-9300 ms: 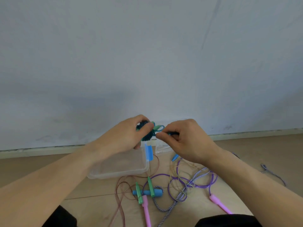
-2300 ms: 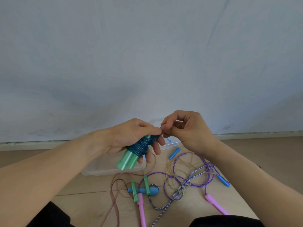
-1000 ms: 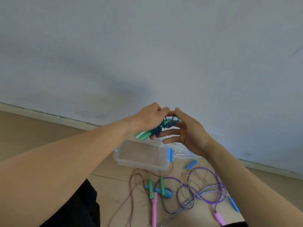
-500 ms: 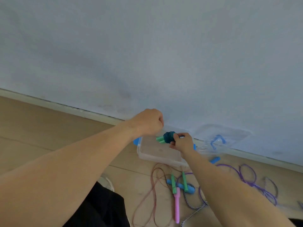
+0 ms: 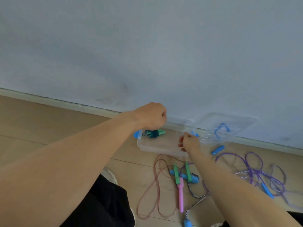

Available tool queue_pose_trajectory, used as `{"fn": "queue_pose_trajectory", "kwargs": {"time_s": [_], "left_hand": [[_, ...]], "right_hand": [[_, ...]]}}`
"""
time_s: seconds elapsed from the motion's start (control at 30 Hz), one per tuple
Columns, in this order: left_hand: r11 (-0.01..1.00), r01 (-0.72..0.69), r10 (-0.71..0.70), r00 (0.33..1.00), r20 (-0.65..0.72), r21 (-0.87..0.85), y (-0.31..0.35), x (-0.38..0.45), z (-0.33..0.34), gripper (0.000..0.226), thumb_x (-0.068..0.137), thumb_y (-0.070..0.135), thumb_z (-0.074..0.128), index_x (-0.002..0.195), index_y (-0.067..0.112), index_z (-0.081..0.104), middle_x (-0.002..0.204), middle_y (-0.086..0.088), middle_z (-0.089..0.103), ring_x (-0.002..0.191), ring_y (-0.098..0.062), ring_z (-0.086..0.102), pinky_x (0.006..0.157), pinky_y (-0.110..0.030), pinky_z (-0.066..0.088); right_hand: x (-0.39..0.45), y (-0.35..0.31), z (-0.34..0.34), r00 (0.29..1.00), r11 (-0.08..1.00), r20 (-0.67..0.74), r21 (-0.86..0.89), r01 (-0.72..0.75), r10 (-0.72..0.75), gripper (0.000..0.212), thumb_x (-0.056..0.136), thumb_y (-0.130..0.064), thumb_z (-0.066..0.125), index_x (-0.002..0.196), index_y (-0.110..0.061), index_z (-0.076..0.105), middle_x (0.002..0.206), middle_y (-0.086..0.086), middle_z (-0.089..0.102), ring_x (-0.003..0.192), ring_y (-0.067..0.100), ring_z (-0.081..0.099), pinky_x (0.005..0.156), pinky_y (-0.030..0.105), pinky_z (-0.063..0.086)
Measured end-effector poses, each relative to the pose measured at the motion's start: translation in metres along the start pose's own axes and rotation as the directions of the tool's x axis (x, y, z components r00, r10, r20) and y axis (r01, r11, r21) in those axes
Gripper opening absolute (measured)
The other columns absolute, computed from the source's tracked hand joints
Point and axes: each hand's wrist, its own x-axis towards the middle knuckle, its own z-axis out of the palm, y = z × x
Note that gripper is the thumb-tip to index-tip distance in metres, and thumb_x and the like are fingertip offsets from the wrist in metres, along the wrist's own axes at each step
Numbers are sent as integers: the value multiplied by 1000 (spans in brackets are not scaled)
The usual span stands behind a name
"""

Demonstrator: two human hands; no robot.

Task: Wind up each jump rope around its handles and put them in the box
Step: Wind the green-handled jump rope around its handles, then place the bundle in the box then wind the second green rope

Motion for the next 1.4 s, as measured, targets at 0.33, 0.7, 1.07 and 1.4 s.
{"fn": "queue_pose_trajectory", "kwargs": {"time_s": [0.33, 0.7, 1.07, 1.4], "left_hand": [[978, -79, 35, 974, 222, 194, 68, 44, 69, 24, 95, 14, 42, 92, 6, 63, 87, -13, 72, 69, -22, 70, 64, -32, 53], [914, 64, -241, 880, 409, 400, 41, 69, 262, 18, 95, 34, 52, 97, 19, 62, 98, -9, 61, 95, -29, 60, 83, -34, 49], [912, 411, -381, 855, 351, -12, 17, 81, 353, 8, 86, 30, 68, 88, 23, 66, 90, 2, 65, 87, -15, 58, 73, -23, 44], [780, 620, -479, 675, 561, -80, -16, 44, 360, 20, 97, 15, 41, 86, 8, 55, 68, -7, 67, 46, -19, 58, 43, -23, 40]], "right_hand": [[-12, 172, -100, 931, 931, -97, -66, -359, 352, 37, 92, -29, 46, 75, -3, 65, 65, 11, 64, 52, 24, 55, 46, 24, 40], [-25, 261, -64, 890, 904, 198, -210, -371, 411, 15, 72, -23, 53, 59, -16, 51, 65, 6, 58, 58, 26, 56, 65, 40, 55], [-1, 220, -56, 897, 877, 51, 193, -440, 438, 17, 70, -27, 59, 75, -12, 66, 90, 15, 71, 88, 33, 68, 84, 44, 56], [11, 187, -36, 934, 929, -250, -206, -308, 255, 41, 83, -16, 63, 123, -14, 51, 123, 13, 53, 111, 34, 55, 88, 37, 44]]}}
